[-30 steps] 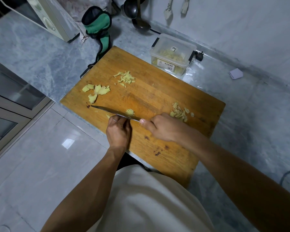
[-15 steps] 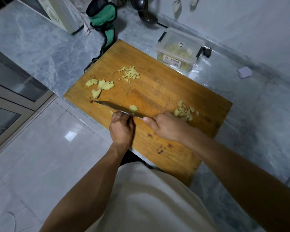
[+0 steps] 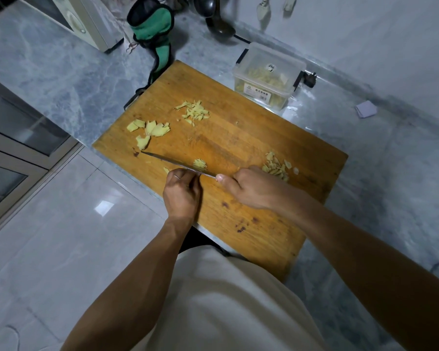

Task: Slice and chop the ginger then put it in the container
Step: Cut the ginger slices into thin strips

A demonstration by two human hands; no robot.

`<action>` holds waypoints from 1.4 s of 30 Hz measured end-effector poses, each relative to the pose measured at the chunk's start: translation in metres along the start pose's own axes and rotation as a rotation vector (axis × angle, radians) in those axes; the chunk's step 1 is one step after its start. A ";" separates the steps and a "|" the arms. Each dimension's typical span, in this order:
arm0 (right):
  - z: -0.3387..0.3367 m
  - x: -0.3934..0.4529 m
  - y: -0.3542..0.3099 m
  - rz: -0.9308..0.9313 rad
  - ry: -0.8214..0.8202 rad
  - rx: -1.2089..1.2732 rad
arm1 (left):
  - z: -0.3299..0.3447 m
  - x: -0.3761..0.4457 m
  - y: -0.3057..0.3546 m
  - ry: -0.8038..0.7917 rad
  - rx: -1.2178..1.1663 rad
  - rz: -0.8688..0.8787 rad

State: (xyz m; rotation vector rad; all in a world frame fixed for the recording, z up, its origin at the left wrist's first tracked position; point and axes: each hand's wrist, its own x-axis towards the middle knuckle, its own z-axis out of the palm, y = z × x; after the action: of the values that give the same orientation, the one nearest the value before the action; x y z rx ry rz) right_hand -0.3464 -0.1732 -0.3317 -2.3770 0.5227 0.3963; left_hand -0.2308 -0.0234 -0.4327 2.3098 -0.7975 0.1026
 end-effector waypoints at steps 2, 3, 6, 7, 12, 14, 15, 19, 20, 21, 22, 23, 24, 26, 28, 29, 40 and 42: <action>0.003 0.001 0.001 0.015 -0.002 -0.001 | 0.001 0.000 0.002 0.005 -0.013 -0.022; 0.005 0.002 0.001 0.017 -0.004 -0.010 | 0.001 0.001 0.002 0.005 -0.009 -0.025; 0.009 0.005 0.005 0.000 0.007 -0.033 | 0.001 0.000 0.000 -0.003 0.009 -0.012; 0.010 0.005 0.005 -0.006 0.009 -0.039 | 0.001 0.000 0.000 -0.004 0.007 -0.015; 0.006 0.001 0.004 -0.012 0.001 -0.024 | 0.002 0.000 -0.001 0.002 -0.004 -0.015; 0.003 -0.001 0.003 -0.023 0.002 -0.024 | 0.002 0.000 -0.003 -0.002 0.003 -0.012; 0.001 -0.001 0.002 -0.028 -0.003 -0.023 | 0.003 0.000 -0.004 -0.003 0.006 -0.011; -0.007 0.001 -0.001 -0.008 -0.035 -0.033 | 0.003 -0.001 -0.002 0.003 -0.006 -0.012; -0.008 0.003 -0.001 -0.004 -0.042 -0.036 | 0.003 0.000 -0.001 0.009 -0.011 -0.011; -0.007 0.005 -0.001 0.001 -0.044 -0.035 | 0.003 0.000 0.000 0.017 -0.015 -0.007; -0.006 0.007 0.000 0.005 -0.040 -0.031 | 0.002 0.000 0.001 0.022 -0.016 -0.003; -0.004 0.009 0.001 0.004 -0.034 -0.028 | 0.002 0.000 0.001 0.021 -0.016 -0.002; 0.000 0.009 0.002 0.003 -0.030 -0.031 | 0.002 0.000 0.002 0.015 -0.014 -0.004; 0.008 0.010 0.004 0.000 -0.026 -0.054 | 0.001 0.001 0.002 0.006 -0.009 -0.010; 0.012 0.009 0.003 -0.007 -0.018 -0.065 | 0.000 0.001 0.001 -0.004 -0.006 -0.010; 0.012 0.008 0.002 -0.007 -0.018 -0.063 | 0.000 0.001 0.001 -0.004 -0.004 -0.009; -0.009 0.007 -0.002 -0.012 -0.039 -0.013 | 0.006 -0.001 -0.004 0.036 -0.007 -0.001; -0.010 0.009 -0.002 -0.015 -0.047 -0.014 | 0.006 0.000 -0.004 0.035 -0.006 0.003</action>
State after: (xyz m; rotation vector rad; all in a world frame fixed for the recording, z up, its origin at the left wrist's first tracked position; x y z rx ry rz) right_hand -0.3364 -0.1805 -0.3273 -2.3777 0.4820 0.4491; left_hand -0.2295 -0.0243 -0.4400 2.2947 -0.7827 0.1419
